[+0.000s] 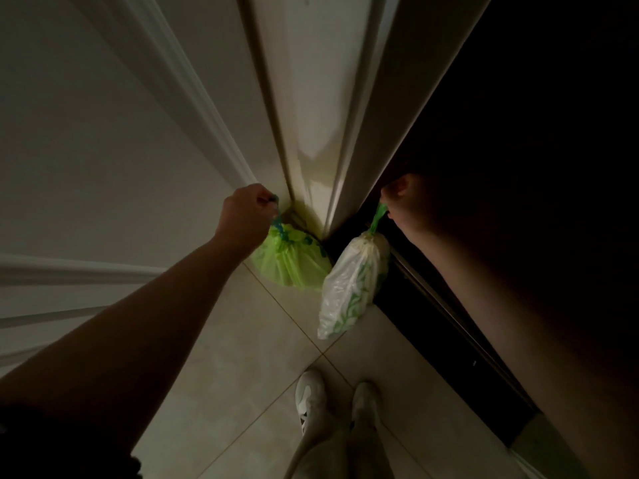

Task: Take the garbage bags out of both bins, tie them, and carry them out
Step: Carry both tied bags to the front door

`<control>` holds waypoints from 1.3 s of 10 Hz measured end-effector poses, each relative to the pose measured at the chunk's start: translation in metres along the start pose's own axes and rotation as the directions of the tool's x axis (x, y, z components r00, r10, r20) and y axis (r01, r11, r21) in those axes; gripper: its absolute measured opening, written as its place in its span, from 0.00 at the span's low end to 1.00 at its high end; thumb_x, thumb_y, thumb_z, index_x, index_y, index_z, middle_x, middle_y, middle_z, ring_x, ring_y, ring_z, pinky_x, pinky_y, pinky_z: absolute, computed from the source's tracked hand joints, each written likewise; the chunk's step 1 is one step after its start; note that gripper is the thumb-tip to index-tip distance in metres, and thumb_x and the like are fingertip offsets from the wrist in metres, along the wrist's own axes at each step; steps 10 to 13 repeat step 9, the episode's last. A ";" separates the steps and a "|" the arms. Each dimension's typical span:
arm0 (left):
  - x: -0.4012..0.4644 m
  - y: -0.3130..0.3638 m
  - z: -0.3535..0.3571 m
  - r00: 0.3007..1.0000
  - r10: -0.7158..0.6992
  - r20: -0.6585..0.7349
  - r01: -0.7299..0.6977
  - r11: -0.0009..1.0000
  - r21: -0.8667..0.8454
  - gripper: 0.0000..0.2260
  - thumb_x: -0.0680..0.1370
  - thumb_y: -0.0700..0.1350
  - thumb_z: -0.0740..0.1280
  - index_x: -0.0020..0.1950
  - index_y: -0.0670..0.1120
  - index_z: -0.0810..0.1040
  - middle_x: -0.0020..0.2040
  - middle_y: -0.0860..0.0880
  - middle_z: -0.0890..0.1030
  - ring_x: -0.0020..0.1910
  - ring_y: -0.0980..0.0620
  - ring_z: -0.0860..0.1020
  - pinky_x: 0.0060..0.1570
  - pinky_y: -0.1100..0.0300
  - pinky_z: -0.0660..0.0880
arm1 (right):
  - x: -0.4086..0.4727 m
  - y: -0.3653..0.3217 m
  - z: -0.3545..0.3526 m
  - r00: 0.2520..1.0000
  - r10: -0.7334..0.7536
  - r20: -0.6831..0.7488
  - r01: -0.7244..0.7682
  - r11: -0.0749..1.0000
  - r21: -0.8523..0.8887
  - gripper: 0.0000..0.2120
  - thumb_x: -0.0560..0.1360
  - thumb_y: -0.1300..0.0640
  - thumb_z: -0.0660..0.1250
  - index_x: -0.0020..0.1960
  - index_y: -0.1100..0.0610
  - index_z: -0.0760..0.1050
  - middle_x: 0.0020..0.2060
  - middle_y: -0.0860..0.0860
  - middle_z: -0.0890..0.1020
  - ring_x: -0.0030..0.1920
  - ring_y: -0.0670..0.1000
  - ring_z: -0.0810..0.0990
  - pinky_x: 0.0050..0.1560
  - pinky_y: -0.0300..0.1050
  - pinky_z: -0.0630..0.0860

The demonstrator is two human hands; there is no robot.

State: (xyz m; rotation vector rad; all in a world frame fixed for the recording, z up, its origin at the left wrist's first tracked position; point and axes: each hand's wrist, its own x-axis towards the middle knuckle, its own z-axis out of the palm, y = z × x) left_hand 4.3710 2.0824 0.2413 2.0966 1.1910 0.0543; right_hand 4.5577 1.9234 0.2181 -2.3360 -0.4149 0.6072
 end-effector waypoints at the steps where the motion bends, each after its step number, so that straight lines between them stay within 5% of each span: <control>1: 0.003 -0.001 0.001 0.999 0.026 -0.033 -0.027 1.000 -0.011 0.08 0.75 0.40 0.66 0.50 0.41 0.82 0.46 0.41 0.84 0.46 0.44 0.81 0.45 0.61 0.71 | 0.011 0.003 0.004 1.000 -0.007 -0.010 0.007 1.000 0.021 0.23 0.66 0.45 0.59 0.48 0.63 0.78 0.41 0.60 0.83 0.40 0.60 0.83 0.42 0.60 0.82; 3: 0.004 -0.016 0.012 0.996 0.022 -0.091 -0.025 0.999 -0.025 0.06 0.75 0.40 0.67 0.50 0.41 0.82 0.46 0.42 0.84 0.45 0.46 0.81 0.43 0.63 0.70 | 0.017 0.000 0.016 0.999 0.002 0.032 -0.002 1.000 0.011 0.12 0.72 0.49 0.63 0.43 0.58 0.75 0.41 0.57 0.81 0.42 0.60 0.82 0.45 0.60 0.81; 4: 0.003 -0.023 0.013 0.990 0.076 -0.121 -0.077 0.997 0.001 0.06 0.75 0.40 0.68 0.50 0.40 0.82 0.47 0.42 0.84 0.46 0.44 0.82 0.46 0.62 0.71 | 0.015 -0.001 0.024 0.996 0.021 0.084 -0.025 0.998 0.055 0.04 0.75 0.59 0.66 0.44 0.60 0.76 0.43 0.62 0.82 0.45 0.63 0.82 0.49 0.61 0.80; 6: -0.008 -0.034 0.010 0.978 0.154 -0.144 -0.148 0.988 0.054 0.06 0.74 0.39 0.67 0.51 0.41 0.80 0.46 0.42 0.84 0.44 0.44 0.81 0.44 0.58 0.74 | 0.011 0.016 0.028 0.984 0.052 0.168 -0.063 0.996 0.061 0.08 0.74 0.70 0.64 0.53 0.67 0.75 0.44 0.64 0.78 0.43 0.56 0.77 0.37 0.43 0.72; 8: -0.023 -0.046 0.006 0.983 0.126 -0.136 -0.121 0.992 0.041 0.10 0.71 0.37 0.70 0.52 0.41 0.80 0.50 0.43 0.83 0.49 0.43 0.80 0.52 0.51 0.77 | 0.004 0.024 0.026 0.983 0.021 0.183 -0.014 0.999 -0.044 0.10 0.73 0.69 0.65 0.54 0.67 0.76 0.51 0.66 0.80 0.52 0.63 0.80 0.52 0.51 0.75; 13: -0.035 -0.044 0.006 0.983 0.103 -0.149 -0.104 0.995 0.003 0.09 0.71 0.36 0.70 0.51 0.40 0.80 0.49 0.42 0.83 0.48 0.43 0.80 0.52 0.51 0.77 | -0.003 0.022 0.018 0.981 0.005 0.195 0.009 0.997 -0.075 0.10 0.74 0.69 0.65 0.54 0.70 0.76 0.51 0.67 0.80 0.53 0.63 0.79 0.53 0.52 0.75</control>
